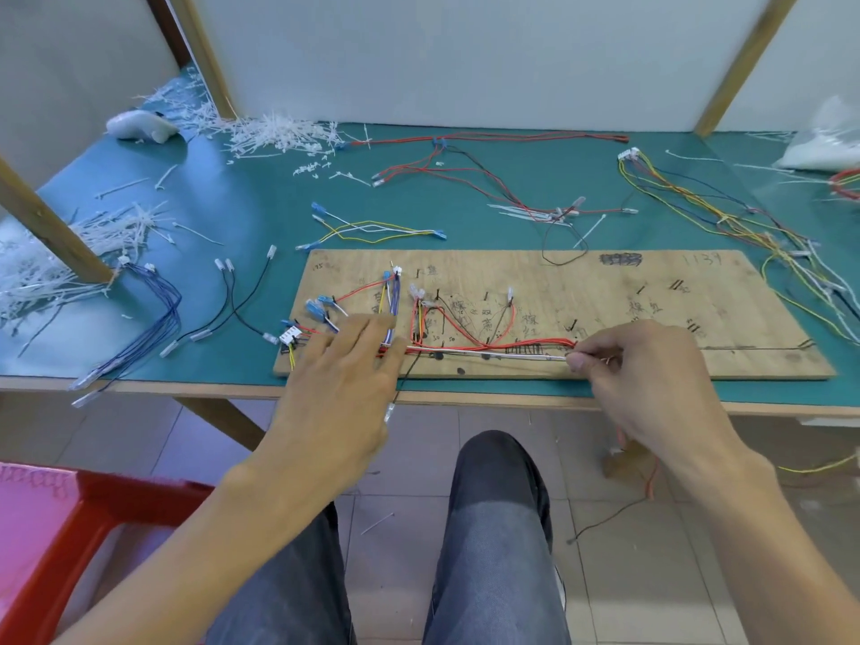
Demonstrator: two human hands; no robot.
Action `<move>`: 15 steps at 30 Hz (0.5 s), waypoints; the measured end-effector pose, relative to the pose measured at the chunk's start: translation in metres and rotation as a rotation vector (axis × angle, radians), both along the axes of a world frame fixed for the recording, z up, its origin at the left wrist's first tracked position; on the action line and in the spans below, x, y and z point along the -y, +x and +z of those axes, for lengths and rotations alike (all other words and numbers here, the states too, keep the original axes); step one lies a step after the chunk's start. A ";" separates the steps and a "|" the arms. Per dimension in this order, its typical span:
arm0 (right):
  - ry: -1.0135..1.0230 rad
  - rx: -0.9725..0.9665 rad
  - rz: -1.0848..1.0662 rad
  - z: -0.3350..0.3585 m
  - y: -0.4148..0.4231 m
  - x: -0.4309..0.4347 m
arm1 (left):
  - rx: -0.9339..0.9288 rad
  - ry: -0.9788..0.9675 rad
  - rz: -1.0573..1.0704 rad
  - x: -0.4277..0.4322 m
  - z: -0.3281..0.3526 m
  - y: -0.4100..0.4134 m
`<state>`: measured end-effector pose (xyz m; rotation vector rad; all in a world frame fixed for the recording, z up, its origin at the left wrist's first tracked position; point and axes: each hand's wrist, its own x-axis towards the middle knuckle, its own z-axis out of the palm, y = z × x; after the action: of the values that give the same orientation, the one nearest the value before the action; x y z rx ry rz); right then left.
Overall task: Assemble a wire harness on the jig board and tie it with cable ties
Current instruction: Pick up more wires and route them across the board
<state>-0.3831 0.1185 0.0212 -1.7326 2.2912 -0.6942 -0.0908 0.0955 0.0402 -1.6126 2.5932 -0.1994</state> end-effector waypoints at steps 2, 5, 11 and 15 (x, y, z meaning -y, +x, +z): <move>0.002 0.009 -0.023 -0.001 -0.004 0.002 | -0.056 -0.013 -0.066 -0.003 0.003 -0.013; 0.009 0.046 -0.033 0.002 -0.006 0.005 | -0.167 -0.046 -0.232 -0.008 -0.001 -0.041; 0.066 0.054 -0.049 0.012 -0.017 0.019 | -0.121 -0.024 -0.394 -0.003 -0.020 -0.103; 0.142 0.028 -0.027 0.014 -0.020 0.028 | -0.063 -0.014 -0.385 0.004 -0.035 -0.115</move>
<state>-0.4029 0.0902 0.0352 -1.6213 2.2892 -0.5417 -0.2056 0.0911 0.0048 -1.1228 2.9336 -0.1930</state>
